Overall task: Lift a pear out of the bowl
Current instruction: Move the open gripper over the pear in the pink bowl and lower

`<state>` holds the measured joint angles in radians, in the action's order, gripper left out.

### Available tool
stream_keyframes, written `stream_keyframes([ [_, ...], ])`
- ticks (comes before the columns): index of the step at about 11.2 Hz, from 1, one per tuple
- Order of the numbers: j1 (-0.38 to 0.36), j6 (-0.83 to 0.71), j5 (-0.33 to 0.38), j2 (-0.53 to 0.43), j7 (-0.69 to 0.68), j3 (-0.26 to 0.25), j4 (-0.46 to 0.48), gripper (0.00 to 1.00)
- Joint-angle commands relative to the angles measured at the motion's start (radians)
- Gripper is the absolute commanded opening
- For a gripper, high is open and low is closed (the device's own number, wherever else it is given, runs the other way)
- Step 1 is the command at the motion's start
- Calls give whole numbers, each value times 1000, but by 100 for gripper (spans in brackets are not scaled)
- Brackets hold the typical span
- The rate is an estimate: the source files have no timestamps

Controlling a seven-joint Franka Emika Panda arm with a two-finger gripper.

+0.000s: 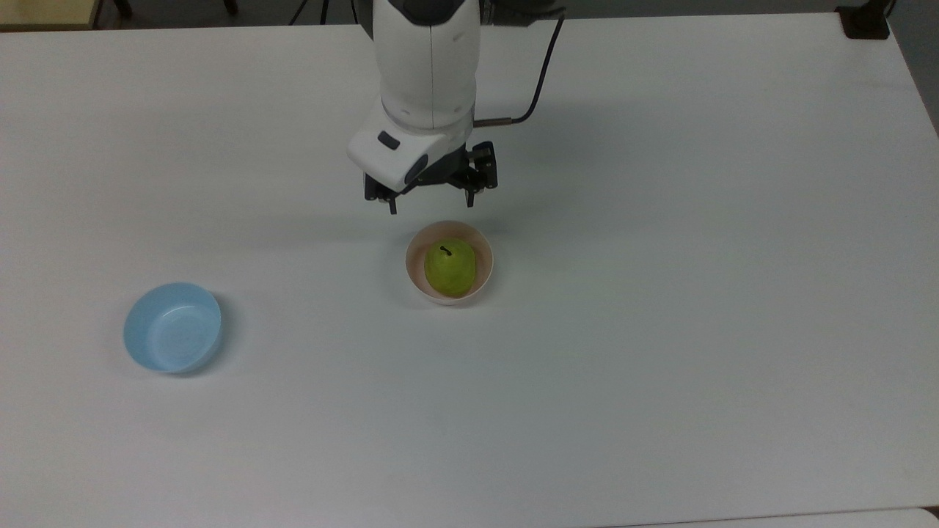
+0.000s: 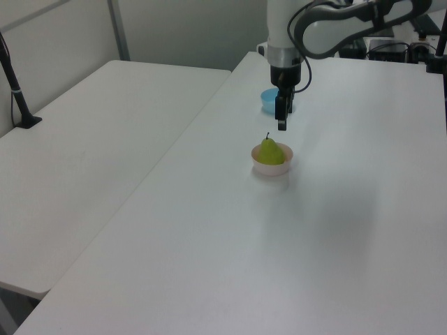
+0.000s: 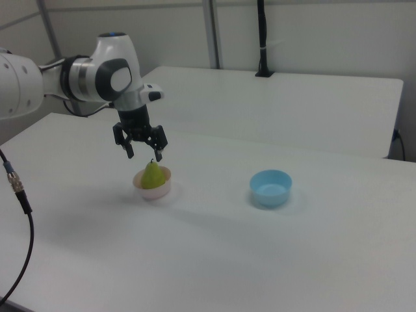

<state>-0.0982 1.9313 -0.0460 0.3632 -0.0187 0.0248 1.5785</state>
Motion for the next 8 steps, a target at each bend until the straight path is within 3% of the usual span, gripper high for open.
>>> stream_keyframes([
  [1, -20, 61, -15, 46, -20, -9, 8, 100],
  [6, -41, 135, -28, 106, -9, -9, 8, 100],
  [8, -41, 149, -40, 118, -15, -9, 8, 93],
])
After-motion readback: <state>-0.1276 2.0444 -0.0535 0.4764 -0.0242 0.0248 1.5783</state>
